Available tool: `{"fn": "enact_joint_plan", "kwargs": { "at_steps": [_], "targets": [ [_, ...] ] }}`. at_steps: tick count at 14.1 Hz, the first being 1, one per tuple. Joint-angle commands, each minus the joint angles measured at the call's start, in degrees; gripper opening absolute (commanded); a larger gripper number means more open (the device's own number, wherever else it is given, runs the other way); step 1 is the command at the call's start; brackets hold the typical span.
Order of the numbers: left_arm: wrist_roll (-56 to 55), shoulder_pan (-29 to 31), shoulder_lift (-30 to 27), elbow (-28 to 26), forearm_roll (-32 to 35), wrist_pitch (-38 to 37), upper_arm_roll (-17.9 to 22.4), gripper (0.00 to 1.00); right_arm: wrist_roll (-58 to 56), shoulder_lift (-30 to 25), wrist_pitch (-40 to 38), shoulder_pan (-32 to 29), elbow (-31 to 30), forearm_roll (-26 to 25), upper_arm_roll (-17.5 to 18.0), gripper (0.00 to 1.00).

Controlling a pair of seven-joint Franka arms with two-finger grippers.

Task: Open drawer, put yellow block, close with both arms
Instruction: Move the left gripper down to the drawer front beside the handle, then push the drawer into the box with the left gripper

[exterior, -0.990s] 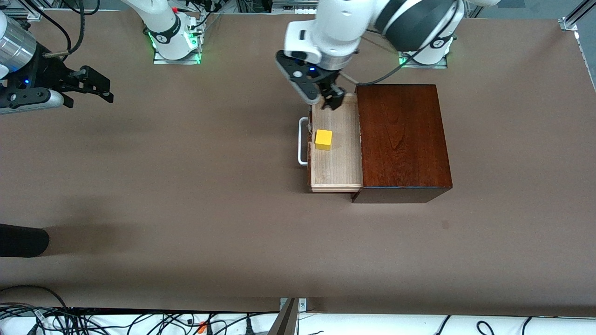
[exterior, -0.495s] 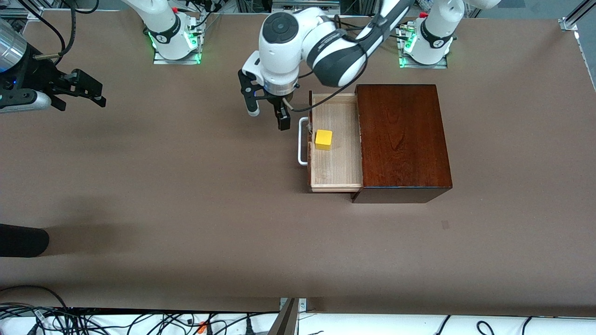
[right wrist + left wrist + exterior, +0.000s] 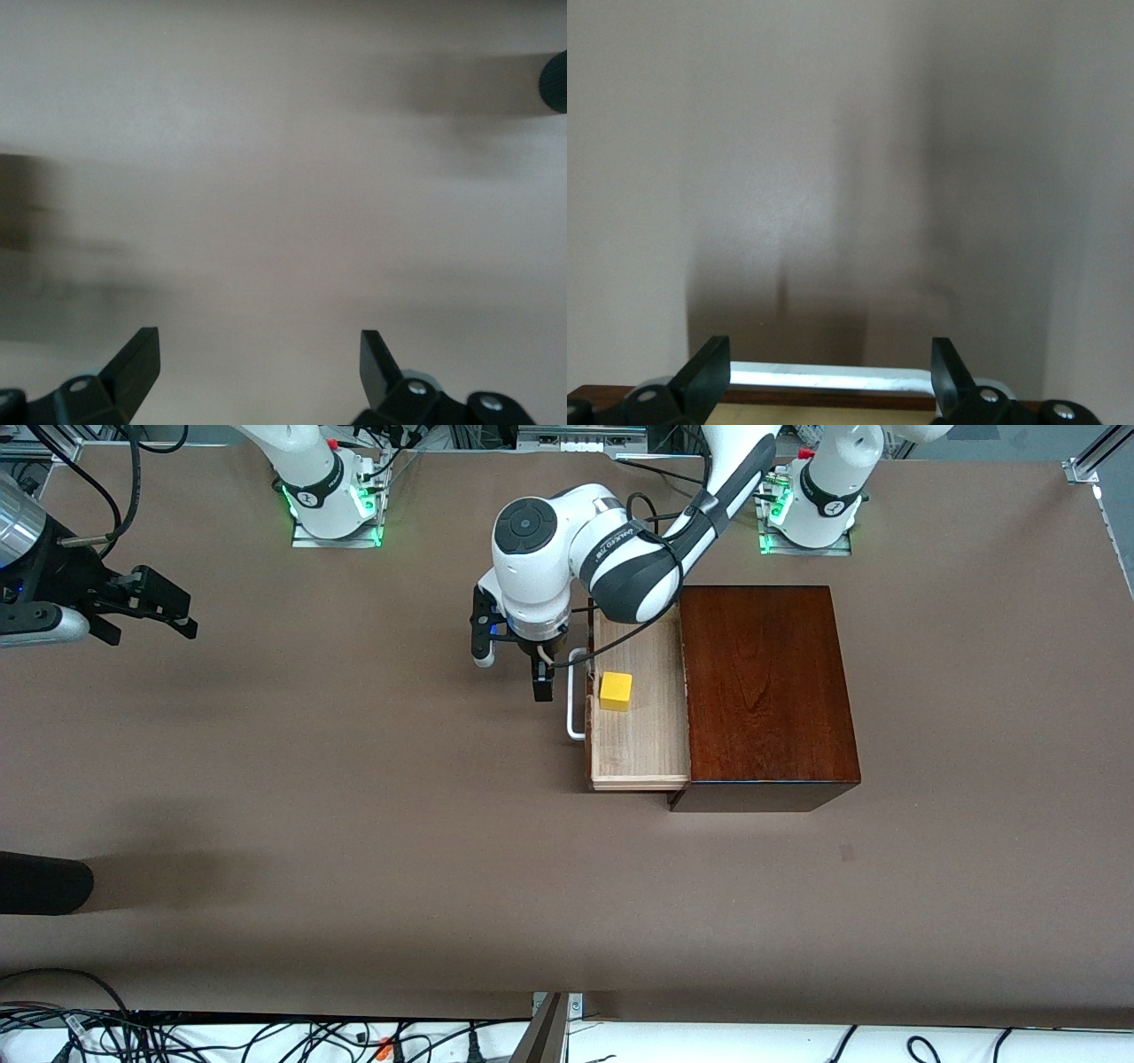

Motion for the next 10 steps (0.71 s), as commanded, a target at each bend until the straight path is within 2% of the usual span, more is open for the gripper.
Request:
{"fn": "enact_joint_plan", "kwargs": {
  "at_steps": [1,4,10],
  "targets": [
    [2.13,0.97,0.78,1.25,1.42,-1.83,0.19,1.00,0.84,0.72,1.08,-0.53,1.41,-0.23,0.13,1.00],
    [2.05,0.80,1.04,0.81,4.15,-3.49,0.27,1.00,0.06,0.72,0.91,-0.44,1.33,-0.84,0.13,1.00],
    [1.70,0.97,1.83,0.10,4.15,-6.05,0.36,1.00,0.58,0.64,-0.85,-0.35,1.24,-0.67,0.04,1.00]
  ]
}}
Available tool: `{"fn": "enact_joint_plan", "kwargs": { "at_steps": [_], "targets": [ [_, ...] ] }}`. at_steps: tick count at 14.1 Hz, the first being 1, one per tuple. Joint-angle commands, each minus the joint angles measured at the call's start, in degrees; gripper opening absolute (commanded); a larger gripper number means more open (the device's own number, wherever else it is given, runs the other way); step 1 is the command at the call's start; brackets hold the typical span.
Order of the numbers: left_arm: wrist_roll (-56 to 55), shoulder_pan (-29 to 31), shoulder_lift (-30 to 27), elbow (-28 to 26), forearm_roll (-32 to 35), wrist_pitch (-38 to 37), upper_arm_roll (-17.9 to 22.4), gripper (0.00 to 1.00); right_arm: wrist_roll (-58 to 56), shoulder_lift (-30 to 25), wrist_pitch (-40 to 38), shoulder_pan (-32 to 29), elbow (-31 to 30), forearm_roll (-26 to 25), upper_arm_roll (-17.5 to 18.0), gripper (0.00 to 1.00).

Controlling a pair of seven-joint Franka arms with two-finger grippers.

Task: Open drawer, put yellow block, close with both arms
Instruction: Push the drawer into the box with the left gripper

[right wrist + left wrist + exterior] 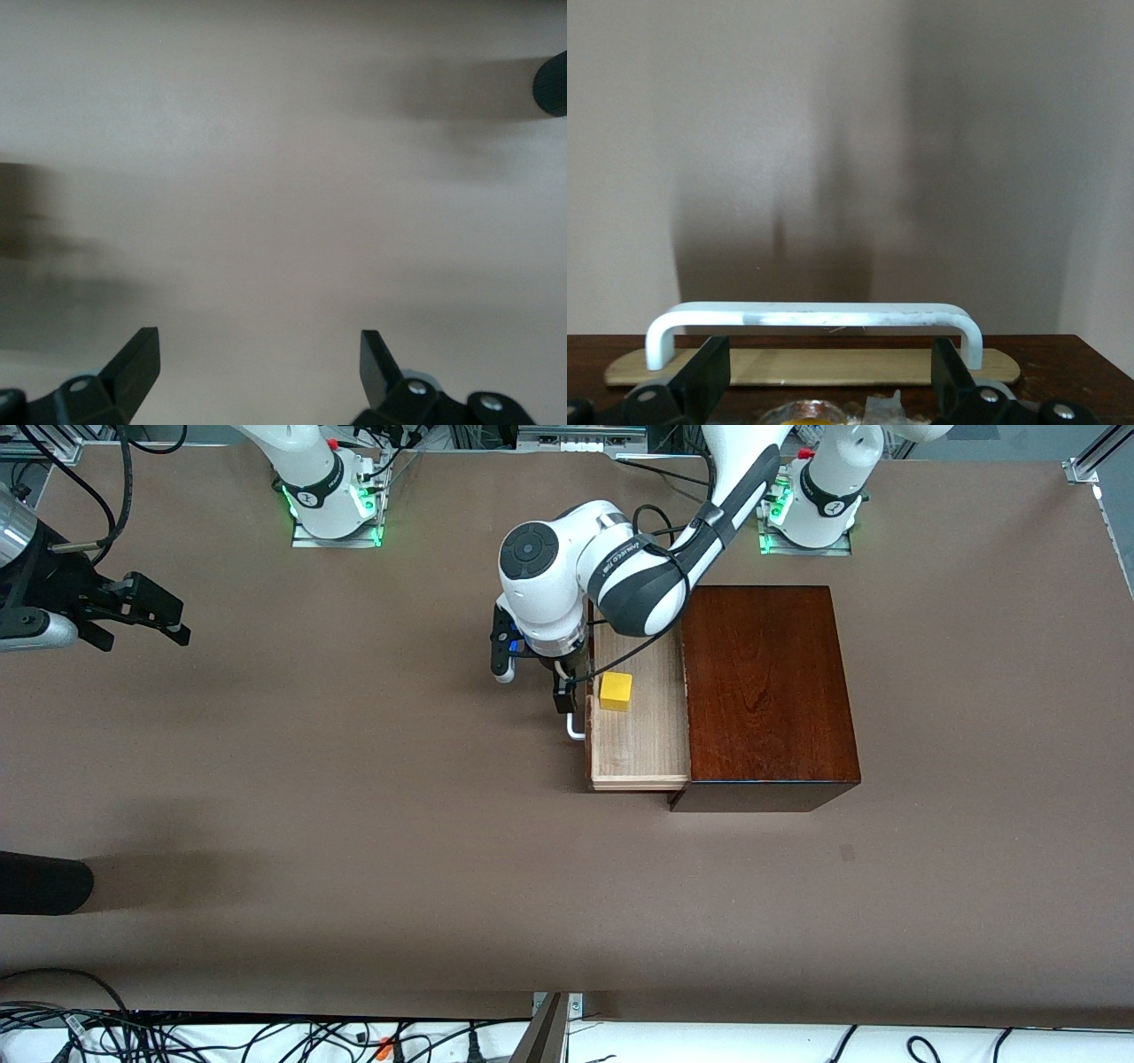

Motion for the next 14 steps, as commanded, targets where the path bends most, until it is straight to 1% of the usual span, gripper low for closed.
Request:
{"fn": "enact_joint_plan", "kwargs": {
  "at_steps": [1,4,7,14],
  "targets": [
    [0.73,0.30,0.64,0.42,1.18,-0.90,-0.06,1.00,0.67,0.31,-1.18,-0.30,1.15,-0.67,0.30,1.00],
    [0.82,1.79,0.46,0.42,1.26,-2.91,0.12,1.00,0.76,0.31,-1.18,-0.30,1.15,-0.67,0.30,1.00],
    [0.82,2.15,-0.24,1.04,4.33,-6.33,0.38,1.00,0.85,0.31,-1.27,-0.30,1.15,-0.67,0.21,1.00],
    [1.17,4.61,-0.94,1.13,7.24,-9.50,0.82,1.00,0.85,0.31,-1.27,-0.30,1.15,-0.58,0.21,1.00]
  ]
}}
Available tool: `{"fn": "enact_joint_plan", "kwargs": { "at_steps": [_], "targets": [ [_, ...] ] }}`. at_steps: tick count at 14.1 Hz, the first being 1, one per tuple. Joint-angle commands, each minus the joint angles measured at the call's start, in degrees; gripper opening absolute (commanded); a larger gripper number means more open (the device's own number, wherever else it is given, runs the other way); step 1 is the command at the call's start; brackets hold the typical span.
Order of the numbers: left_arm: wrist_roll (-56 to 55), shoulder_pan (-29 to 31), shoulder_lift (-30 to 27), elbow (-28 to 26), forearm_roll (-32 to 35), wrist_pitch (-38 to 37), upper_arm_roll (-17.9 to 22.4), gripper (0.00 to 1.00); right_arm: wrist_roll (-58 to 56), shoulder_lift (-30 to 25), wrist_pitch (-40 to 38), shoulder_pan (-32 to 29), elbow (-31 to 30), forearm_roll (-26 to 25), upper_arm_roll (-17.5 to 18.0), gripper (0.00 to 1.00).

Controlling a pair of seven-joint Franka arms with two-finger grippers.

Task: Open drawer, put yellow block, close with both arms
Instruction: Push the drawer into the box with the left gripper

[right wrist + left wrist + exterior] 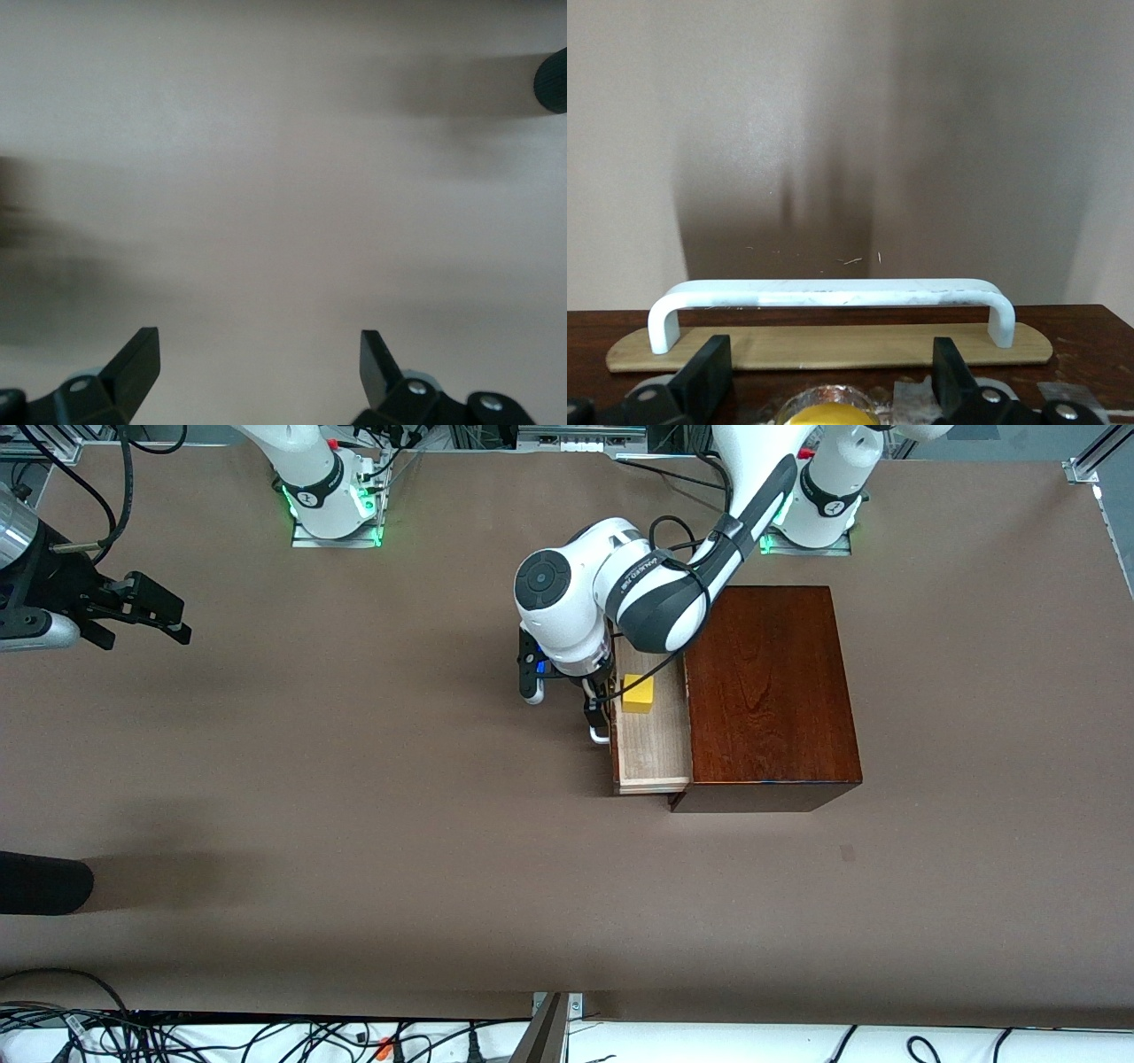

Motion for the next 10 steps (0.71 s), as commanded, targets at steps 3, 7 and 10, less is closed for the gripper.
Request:
{"fn": "enact_joint_plan", "kwargs": {
  "at_steps": [3,7,10],
  "targets": [
    [1.25,2.61,-1.18,-0.20,6.68,-4.93,1.07,1.00,0.80,0.29,-1.25,-0.29,1.15,-0.58,0.23,1.00],
    [1.43,4.11,-1.27,-0.38,8.53,-6.86,0.98,1.00,0.89,0.29,-1.16,-0.29,1.15,-0.58,0.23,1.00],
    [1.43,4.81,-1.53,-0.47,9.05,-8.71,1.07,1.00,0.89,0.20,-1.16,-0.29,1.15,-0.41,0.31,1.00]
  ]
}}
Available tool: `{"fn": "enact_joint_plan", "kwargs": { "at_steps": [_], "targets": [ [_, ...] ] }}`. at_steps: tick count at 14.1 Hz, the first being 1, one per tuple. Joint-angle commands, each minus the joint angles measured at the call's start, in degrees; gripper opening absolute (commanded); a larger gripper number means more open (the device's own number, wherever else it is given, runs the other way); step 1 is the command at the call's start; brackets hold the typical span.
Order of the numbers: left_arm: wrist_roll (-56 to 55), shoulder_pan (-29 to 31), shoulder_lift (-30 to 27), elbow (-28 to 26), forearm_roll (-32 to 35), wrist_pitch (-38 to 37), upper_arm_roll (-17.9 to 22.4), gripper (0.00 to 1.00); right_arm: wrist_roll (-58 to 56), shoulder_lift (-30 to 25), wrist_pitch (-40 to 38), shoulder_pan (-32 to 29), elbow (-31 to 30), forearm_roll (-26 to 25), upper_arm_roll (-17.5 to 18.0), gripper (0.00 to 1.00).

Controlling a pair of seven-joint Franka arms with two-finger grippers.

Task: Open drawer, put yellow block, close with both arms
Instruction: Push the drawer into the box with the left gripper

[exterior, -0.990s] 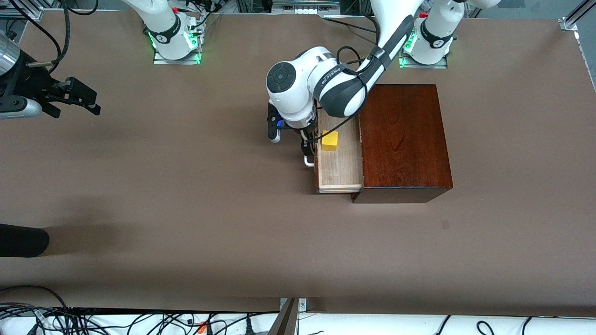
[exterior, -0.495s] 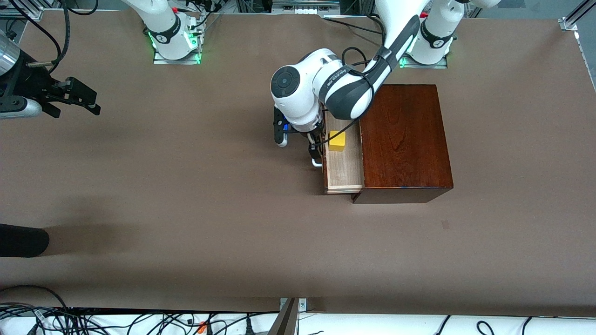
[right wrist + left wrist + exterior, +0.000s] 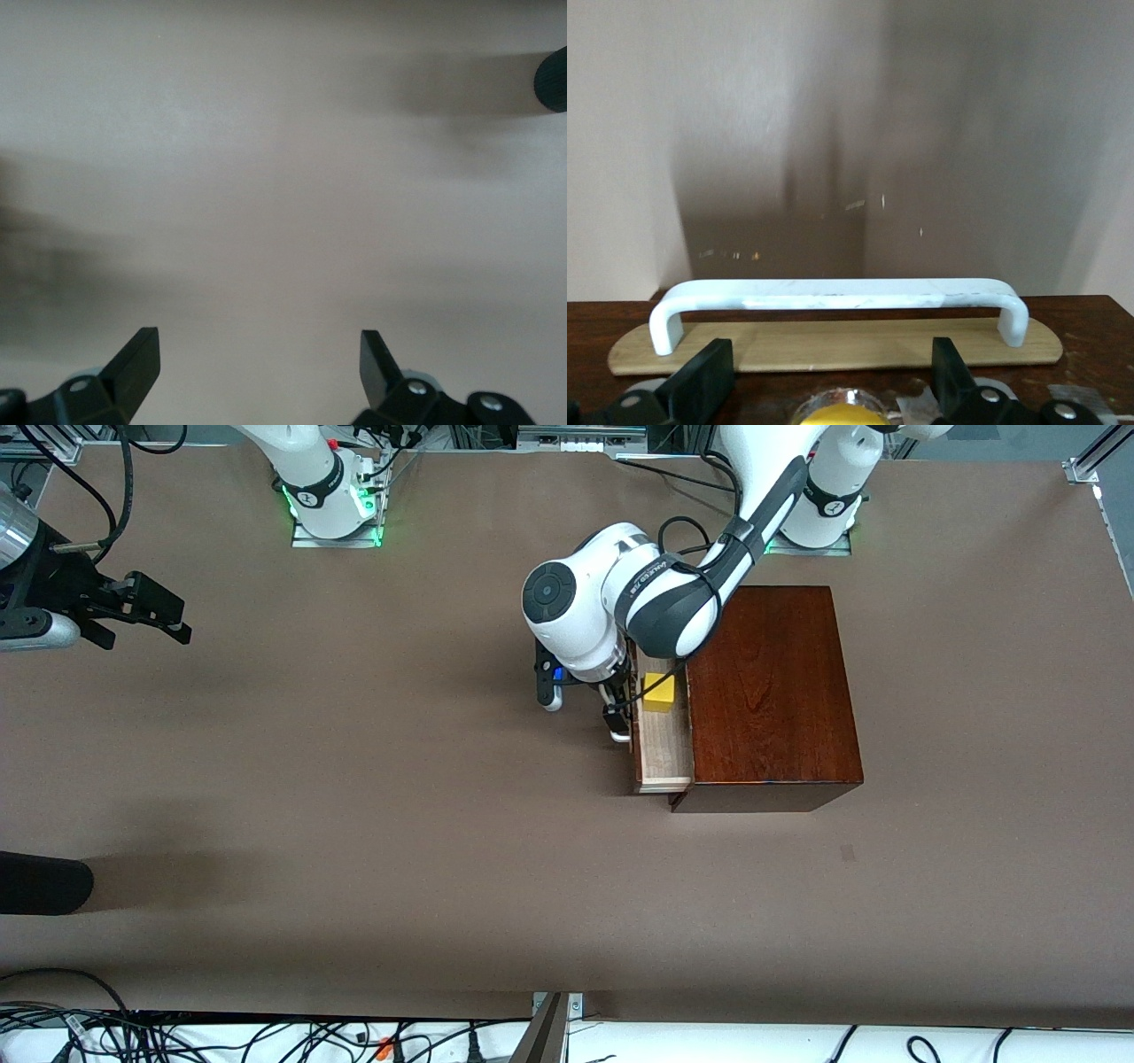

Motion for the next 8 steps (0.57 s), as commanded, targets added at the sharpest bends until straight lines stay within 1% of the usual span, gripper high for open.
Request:
{"fn": "enact_joint_plan", "kwargs": {
  "at_steps": [1,5,8],
  "targets": [
    [1.35,3.07,-1.54,-0.62,6.76,-3.37,1.63,1.00,0.86,0.20,-1.05,-0.30,1.15,-0.32,0.32,1.00],
    [1.26,3.42,-1.54,-0.79,7.83,-4.69,1.81,1.00,0.86,0.20,-1.05,-0.30,1.15,-0.23,0.40,1.00],
    [1.61,5.52,-1.46,-0.88,7.83,-5.57,1.72,1.00,0.94,0.20,-1.05,-0.21,1.15,-0.14,0.40,1.00]
  ]
}}
